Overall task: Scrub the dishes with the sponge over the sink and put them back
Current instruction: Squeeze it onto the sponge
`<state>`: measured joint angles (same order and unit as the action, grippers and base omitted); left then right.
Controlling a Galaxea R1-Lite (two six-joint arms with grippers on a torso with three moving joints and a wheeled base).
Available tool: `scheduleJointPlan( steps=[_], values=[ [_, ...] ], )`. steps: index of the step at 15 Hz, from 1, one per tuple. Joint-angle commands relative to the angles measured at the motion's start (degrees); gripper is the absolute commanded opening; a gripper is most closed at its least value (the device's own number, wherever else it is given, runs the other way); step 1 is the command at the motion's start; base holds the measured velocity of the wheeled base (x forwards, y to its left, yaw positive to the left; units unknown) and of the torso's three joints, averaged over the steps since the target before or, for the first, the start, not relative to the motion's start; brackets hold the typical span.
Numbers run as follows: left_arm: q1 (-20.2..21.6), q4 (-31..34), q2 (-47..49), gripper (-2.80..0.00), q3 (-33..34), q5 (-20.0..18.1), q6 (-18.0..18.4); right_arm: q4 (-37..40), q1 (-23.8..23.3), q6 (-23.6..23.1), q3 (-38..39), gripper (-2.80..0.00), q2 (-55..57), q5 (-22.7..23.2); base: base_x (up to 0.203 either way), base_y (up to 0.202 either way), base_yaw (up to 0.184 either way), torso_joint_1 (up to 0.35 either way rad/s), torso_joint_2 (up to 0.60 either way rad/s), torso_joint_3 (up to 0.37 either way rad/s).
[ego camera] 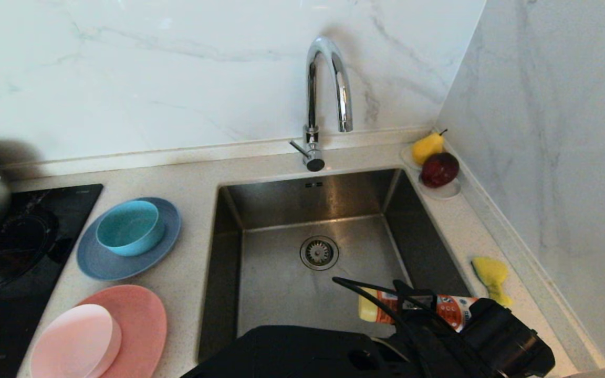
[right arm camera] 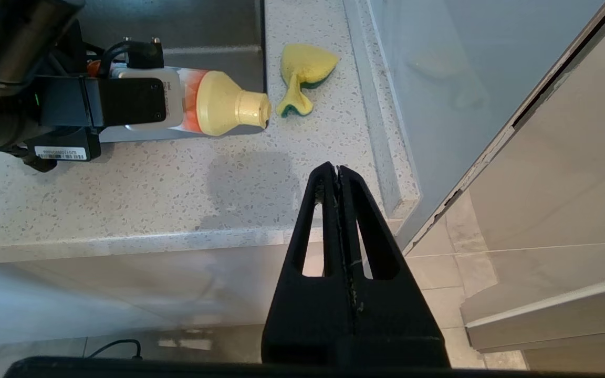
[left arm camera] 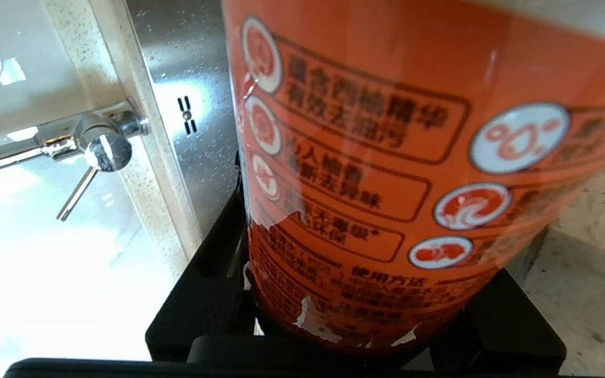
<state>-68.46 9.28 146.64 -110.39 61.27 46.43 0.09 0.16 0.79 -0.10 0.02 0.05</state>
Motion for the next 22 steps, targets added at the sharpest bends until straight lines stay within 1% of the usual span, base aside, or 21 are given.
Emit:
scheduleJointPlan(
  steps=[1, 5, 11, 14, 16, 20, 21, 22],
  values=[
    [0.08, 0.04, 0.66, -2.8, 0.0, 0.78, 0.32, -0.01, 0.02, 0.0, 0.01, -2.8, -0.02, 0.04, 0.0, 0.0, 0.0, 0.0, 0.0, 0.0],
    [0.17, -0.79, 0.93, -2.8, 0.0, 0.86, 0.41, -0.01, 0.02, 0.0, 0.01, -2.8, -0.02, 0.04, 0.0, 0.0, 0.0, 0.0, 0.0, 0.0],
    [2.12, -9.77, 0.99, -2.8, 0.0, 0.69, 0.59, -0.01, 0.02, 0.0, 0.01, -2.8, -0.02, 0.04, 0.0, 0.0, 0.0, 0.0, 0.0, 0.0],
    [3.28, -10.6, 1.01, -2.8, 0.0, 0.78, 1.35, -0.01, 0.02, 0.0, 0.01, -2.8, -0.02, 0.04, 0.0, 0.0, 0.0, 0.0, 0.0, 0.0],
    [3.92, -11.15, 0.93, -2.8, 0.0, 0.78, 3.44, -0.01, 0.02, 0.0, 0.01, -2.8, -0.02, 0.04, 0.0, 0.0, 0.0, 0.0, 0.0, 0.0],
    [4.98, -17.96, 1.16, -2.8, 0.0, 0.78, 11.98, -0.01, 0.02, 0.0, 0.01, -2.8, -0.02, 0.04, 0.0, 0.0, 0.0, 0.0, 0.0, 0.0],
    [5.1, -18.5, 1.54, -2.8, 0.0, 0.71, 13.06, -0.01, 0.02, 0.0, 0.01, -2.8, -0.02, 0.04, 0.0, 0.0, 0.0, 0.0, 0.0, 0.0],
    [5.19, -18.7, 1.54, -2.8, -0.09, 0.69, 13.35, -0.01, 0.02, 0.0, 0.01, -2.8, -0.02, 0.04, 0.0, 0.0, 0.0, 0.0, 0.0, 0.0]
  ],
)
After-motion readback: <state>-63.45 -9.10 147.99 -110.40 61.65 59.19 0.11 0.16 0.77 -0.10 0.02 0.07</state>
